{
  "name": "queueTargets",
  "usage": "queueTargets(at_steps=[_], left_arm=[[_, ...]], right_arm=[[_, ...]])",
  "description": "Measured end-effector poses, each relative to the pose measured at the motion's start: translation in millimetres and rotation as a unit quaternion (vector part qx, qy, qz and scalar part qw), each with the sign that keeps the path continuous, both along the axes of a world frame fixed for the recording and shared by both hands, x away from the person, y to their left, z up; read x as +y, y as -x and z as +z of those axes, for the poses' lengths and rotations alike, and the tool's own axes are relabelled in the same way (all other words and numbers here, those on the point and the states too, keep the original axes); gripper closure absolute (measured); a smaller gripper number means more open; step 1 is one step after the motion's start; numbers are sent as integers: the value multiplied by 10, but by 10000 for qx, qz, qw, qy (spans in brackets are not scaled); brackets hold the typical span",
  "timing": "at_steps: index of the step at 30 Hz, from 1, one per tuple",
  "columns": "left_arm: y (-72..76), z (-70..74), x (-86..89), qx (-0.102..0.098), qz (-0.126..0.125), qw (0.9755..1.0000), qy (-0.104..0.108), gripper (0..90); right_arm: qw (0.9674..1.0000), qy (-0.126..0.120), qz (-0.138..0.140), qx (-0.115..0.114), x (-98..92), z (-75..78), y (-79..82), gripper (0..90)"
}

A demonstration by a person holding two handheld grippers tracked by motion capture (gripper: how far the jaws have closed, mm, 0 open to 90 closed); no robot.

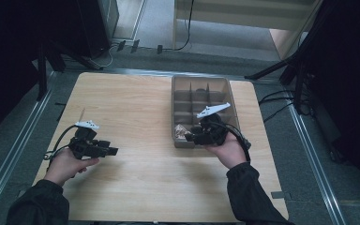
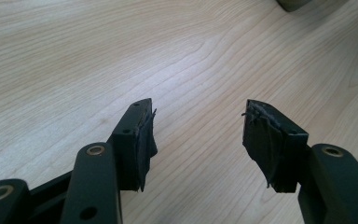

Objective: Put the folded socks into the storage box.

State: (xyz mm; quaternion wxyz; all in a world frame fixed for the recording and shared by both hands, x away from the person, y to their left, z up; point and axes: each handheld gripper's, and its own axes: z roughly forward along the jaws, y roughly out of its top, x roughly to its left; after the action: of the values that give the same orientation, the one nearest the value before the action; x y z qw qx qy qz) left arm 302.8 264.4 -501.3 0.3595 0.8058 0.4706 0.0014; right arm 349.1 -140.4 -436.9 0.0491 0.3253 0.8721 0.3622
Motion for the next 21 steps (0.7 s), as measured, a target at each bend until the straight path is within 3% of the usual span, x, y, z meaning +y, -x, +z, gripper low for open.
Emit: queueTargets(at_steps=[8,11,18,21], left_arm=[[10,37,-131,-89,-169,9998,-8,415],[26,42,-173,-192,-245,9995,-103,408],[37,51,-249,-280,-289,9991,-118,397],[49,62,-284,-302,-332,9989,-123,396]], right_arm=[[9997,-86,7,-238,-71,-6,242,557],[9994,-25,19,-351,-104,-48,344,529],[9995,2,-55,-302,-220,-174,513,504],[9996,-143,-100,-213,-253,-244,587,481]])
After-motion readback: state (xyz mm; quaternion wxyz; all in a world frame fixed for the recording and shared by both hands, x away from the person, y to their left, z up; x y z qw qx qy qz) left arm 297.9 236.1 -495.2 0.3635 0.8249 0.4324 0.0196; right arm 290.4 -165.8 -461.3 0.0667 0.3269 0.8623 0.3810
